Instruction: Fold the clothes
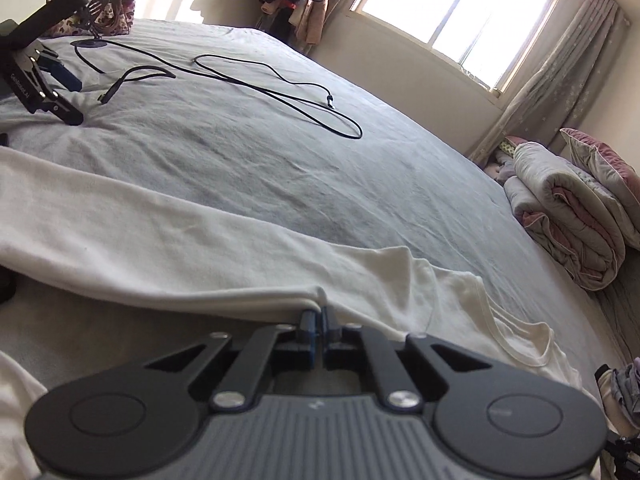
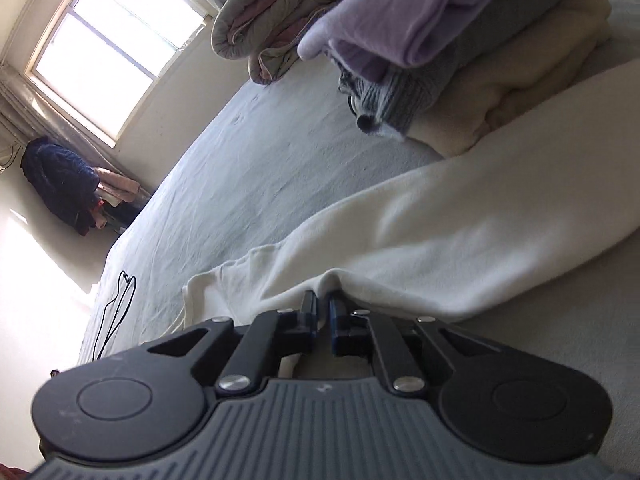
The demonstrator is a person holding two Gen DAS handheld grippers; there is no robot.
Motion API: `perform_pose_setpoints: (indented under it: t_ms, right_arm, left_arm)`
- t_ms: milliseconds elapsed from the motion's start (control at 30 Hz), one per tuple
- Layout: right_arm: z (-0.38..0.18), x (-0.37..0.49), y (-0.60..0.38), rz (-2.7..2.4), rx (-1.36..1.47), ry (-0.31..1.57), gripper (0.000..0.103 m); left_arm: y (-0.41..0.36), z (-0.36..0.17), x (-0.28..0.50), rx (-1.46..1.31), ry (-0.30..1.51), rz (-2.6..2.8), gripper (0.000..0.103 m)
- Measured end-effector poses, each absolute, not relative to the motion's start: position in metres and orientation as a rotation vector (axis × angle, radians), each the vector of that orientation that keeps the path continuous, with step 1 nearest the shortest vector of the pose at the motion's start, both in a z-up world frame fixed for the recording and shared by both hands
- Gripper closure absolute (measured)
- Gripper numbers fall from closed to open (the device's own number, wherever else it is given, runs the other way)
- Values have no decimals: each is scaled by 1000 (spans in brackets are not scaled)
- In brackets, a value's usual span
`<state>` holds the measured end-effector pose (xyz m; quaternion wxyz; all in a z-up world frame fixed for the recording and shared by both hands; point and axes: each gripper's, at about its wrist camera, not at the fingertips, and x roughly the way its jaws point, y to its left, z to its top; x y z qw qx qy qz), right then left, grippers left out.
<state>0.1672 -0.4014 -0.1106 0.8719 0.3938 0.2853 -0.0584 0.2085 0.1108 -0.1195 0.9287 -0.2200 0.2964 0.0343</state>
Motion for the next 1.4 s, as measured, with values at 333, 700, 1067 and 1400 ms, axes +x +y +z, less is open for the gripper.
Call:
perform_pose_setpoints:
  t_ms: [333, 700, 1067, 1400]
  right_arm:
    - [-112, 149, -384, -2, 758, 730, 63]
    - [-112, 87, -378, 52, 740, 765, 63]
    - [-113, 77, -350, 92, 713, 716, 62]
    - [-107, 80, -352, 11, 623, 647, 62]
  left_arm:
    - [116, -114, 193, -516, 727, 3, 65]
    - [94, -106, 140, -459, 845, -84, 60]
    - [83, -109, 102, -427, 802, -129, 61]
    - [83, -113, 101, -448, 802, -128, 61]
